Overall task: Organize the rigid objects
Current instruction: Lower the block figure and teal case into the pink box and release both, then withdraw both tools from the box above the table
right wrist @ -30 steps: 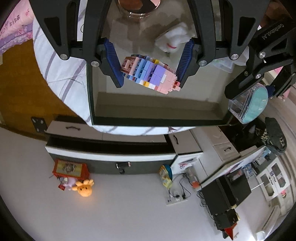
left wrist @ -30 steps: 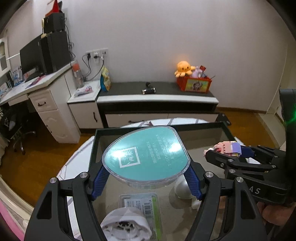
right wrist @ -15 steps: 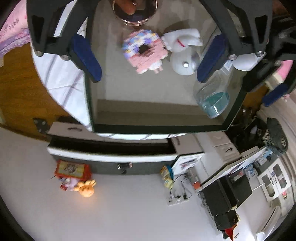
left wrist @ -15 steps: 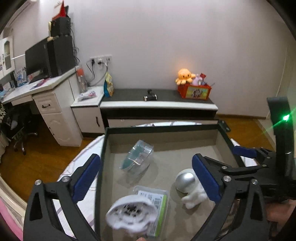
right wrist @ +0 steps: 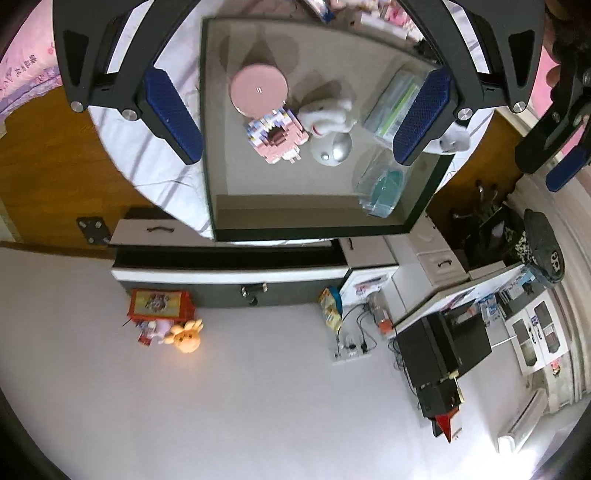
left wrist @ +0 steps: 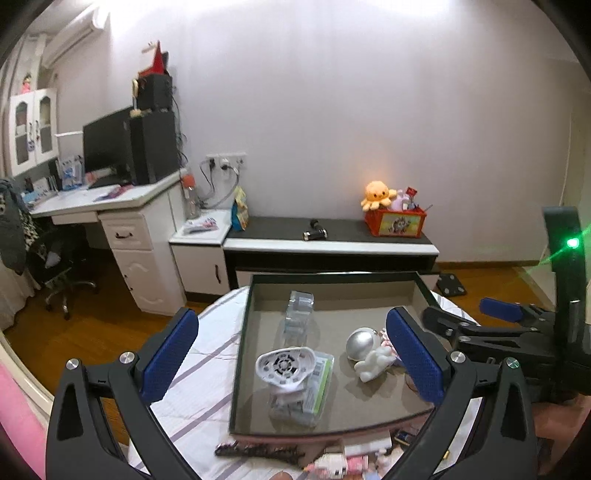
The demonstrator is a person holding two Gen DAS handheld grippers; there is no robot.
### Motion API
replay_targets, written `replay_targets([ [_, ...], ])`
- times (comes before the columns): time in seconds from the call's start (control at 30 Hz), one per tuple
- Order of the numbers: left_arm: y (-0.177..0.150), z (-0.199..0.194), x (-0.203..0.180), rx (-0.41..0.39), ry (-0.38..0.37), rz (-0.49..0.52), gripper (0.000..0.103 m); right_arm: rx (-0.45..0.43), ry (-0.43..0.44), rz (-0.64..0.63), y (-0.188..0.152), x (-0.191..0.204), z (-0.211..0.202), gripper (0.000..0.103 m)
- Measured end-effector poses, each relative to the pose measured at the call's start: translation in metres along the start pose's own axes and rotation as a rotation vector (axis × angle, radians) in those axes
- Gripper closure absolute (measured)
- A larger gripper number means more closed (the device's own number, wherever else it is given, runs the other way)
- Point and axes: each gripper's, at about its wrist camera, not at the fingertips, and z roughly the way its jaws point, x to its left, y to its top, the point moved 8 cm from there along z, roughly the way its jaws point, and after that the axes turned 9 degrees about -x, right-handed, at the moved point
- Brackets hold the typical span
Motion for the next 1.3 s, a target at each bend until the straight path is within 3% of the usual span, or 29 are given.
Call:
replay_targets([
  [0.37,-0.01,-0.064,0.011,-0.051,0.04,-0.026,0.0,-0.106,-0.02,-0.035,-0.01,0.008,-0.085,0.0],
  [0.67,-0.033,-0.095,0.011,-0.038,0.059,-0.055,0.0,-0.166,-0.03,-0.065,-0.026,0.019,-0.13,0.0],
  [1.3,-0.048,-0.115,0.01,-0.025,0.072,-0.059,0.0,-0.182,-0.026,-0.04,-0.036,0.007,-0.15,0.0],
])
